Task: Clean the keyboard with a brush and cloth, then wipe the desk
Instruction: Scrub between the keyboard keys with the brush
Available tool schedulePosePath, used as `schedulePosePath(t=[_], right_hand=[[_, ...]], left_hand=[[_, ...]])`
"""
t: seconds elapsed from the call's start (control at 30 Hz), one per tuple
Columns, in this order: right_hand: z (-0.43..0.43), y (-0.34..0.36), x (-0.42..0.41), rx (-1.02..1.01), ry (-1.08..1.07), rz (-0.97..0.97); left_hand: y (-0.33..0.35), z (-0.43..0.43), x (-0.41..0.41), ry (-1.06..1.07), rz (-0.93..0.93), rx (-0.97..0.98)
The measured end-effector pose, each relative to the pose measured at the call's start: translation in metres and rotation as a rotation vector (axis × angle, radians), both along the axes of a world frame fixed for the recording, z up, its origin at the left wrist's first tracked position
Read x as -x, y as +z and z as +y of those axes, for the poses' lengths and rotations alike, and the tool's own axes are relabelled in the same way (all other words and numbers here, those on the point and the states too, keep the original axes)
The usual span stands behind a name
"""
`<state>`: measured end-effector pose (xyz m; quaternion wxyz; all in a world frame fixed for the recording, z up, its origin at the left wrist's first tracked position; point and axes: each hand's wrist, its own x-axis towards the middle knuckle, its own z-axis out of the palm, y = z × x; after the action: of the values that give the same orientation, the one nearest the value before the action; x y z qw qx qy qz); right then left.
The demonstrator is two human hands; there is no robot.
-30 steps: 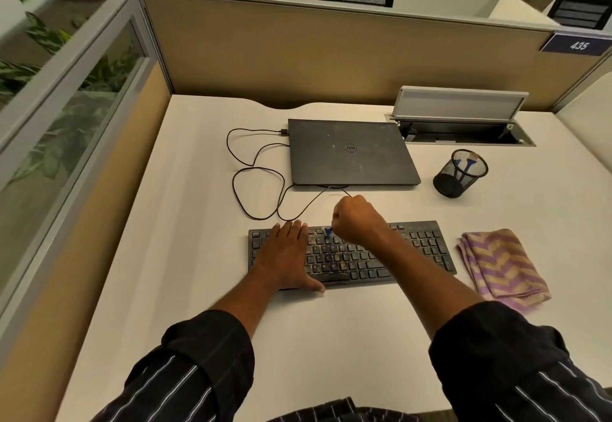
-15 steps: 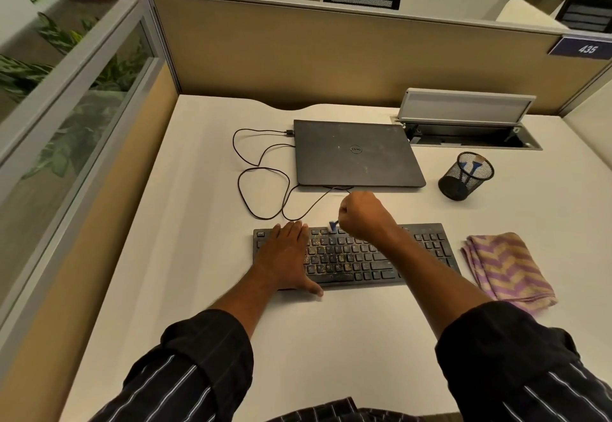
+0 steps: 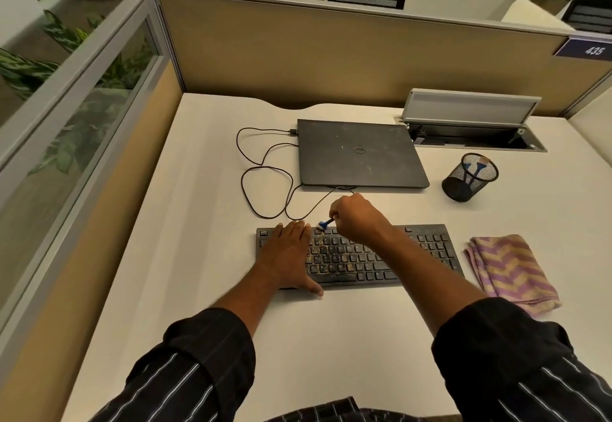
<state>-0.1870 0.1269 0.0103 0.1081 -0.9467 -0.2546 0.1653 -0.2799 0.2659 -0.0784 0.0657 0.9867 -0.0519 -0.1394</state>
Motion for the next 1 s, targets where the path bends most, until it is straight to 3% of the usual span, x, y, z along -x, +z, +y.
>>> schedulePosePath(t=[0.2, 1.0], right_hand=[[0.003, 0.006, 0.003, 0.065, 0.079, -0.012], [-0.006, 0.009, 0.000, 0.056, 0.030, -0.007]], left_hand=[[-0.003, 0.001, 0.000, 0.003, -0.022, 0.008], [0.000, 0.001, 0.002, 0.007, -0.015, 0.014]])
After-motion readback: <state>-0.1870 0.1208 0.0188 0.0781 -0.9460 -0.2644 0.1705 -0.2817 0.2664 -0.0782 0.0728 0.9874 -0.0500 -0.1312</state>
